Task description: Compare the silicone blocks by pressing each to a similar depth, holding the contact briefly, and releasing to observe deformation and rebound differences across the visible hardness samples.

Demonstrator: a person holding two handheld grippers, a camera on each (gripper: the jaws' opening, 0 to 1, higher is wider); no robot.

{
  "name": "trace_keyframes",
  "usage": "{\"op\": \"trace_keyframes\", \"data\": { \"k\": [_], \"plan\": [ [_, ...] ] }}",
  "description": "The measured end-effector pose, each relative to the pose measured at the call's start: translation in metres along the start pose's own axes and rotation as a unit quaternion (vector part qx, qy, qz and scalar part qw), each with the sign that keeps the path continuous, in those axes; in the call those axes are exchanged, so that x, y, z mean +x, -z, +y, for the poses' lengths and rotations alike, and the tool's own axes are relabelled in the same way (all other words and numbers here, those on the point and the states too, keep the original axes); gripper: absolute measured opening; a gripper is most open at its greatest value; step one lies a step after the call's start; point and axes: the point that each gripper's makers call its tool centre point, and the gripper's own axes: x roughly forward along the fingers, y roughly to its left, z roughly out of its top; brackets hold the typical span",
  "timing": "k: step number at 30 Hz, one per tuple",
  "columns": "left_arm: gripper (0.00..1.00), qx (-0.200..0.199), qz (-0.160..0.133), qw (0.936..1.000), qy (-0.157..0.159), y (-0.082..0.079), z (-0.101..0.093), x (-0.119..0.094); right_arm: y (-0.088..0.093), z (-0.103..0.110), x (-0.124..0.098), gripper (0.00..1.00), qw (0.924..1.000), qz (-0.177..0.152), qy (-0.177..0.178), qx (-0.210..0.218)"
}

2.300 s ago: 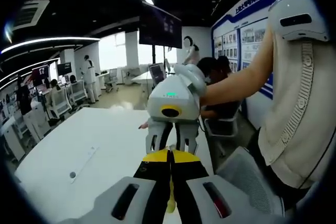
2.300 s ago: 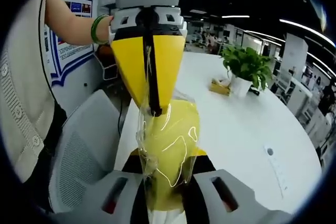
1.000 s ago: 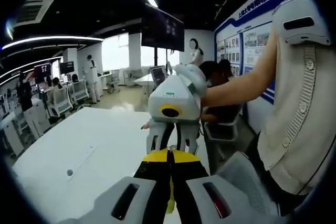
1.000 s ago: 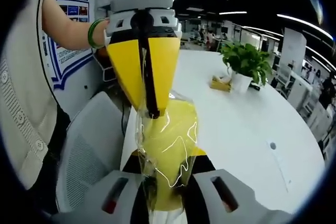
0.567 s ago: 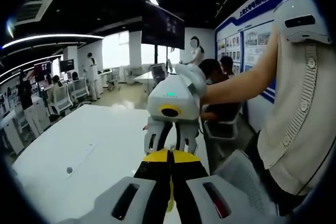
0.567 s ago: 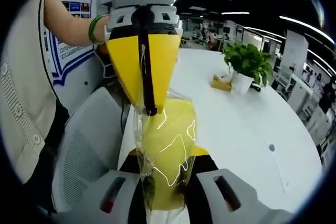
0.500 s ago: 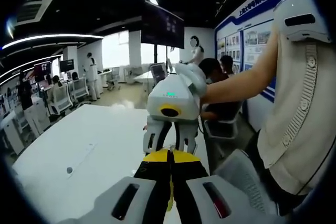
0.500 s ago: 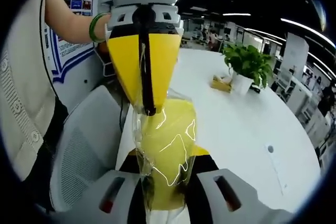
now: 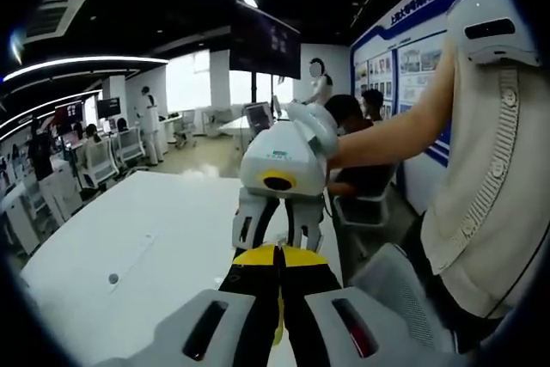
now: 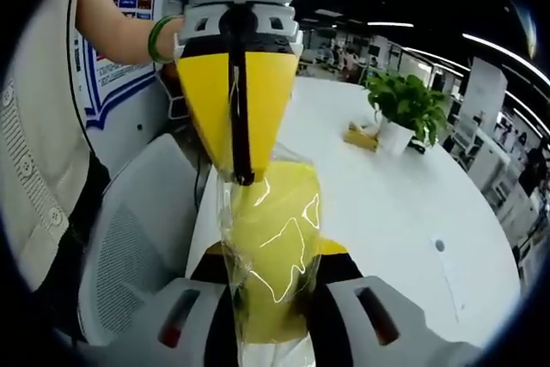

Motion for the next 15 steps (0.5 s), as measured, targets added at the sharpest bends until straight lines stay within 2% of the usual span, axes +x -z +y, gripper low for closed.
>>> {"op": "trace_keyframes", "data": {
  "k": [15],
  "plan": [
    [0.00, -0.008, 0.000, 1.0000, -0.001, 0.0061, 0.0008, -0.0022, 0.0039, 0.0011, 0.0050, 0.24, 0.9999, 0.010, -0.005, 0.013]
  ]
}}
